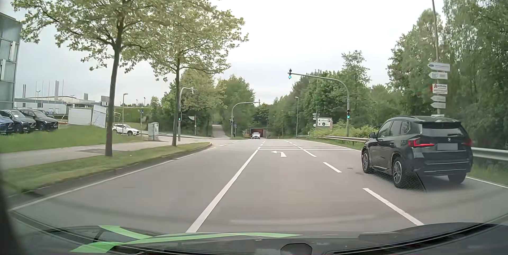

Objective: Follow the waypoints while adhering to traffic rules and regulations

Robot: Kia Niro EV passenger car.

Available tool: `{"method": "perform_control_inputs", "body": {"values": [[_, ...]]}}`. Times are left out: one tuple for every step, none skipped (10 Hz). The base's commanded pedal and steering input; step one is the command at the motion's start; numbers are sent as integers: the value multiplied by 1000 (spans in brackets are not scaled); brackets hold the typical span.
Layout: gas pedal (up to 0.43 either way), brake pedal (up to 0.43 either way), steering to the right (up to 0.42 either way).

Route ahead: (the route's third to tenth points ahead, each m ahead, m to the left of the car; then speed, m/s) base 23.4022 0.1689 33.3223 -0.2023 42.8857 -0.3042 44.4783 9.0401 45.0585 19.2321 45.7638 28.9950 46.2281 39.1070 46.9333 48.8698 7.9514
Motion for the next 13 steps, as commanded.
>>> {"method": "perform_control_inputs", "body": {"values": [[0,207,4],[0,207,5],[0,213,4],[0,213,2],[0,213,2],[0,213,2],[0,213,4],[0,213,4],[0,213,5],[0,220,4],[0,220,4],[0,220,4],[0,220,4]]}}
